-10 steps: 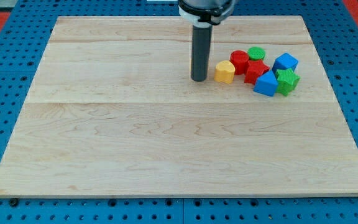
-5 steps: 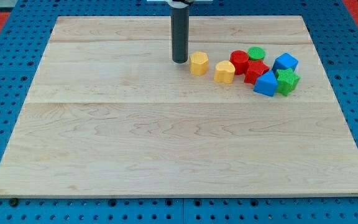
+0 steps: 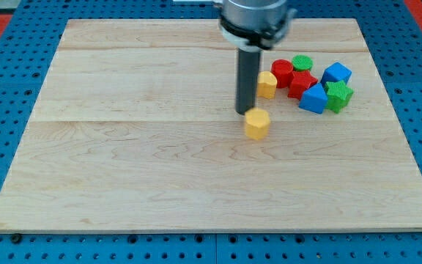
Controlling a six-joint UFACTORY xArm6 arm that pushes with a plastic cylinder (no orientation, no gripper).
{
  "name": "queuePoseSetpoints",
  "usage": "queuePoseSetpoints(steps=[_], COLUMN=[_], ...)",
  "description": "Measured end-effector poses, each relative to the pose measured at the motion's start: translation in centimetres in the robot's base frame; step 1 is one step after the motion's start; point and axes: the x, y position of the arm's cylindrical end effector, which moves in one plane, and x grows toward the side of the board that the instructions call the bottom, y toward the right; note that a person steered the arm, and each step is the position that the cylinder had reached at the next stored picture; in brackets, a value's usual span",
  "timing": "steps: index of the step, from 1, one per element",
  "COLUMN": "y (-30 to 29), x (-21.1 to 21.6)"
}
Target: Slide the yellow hexagon towards the bottom right of the board
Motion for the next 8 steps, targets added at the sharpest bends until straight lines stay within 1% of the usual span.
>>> queuePoseSetpoints(steps=[1,2,3,4,5,6,7,8], y=[5.3,0.6,0.5,0.5,0.5,3.3,-0.5,2.6], x=[3.8,3.0,3.1,6.9,8.9,11.7,12.0,13.9])
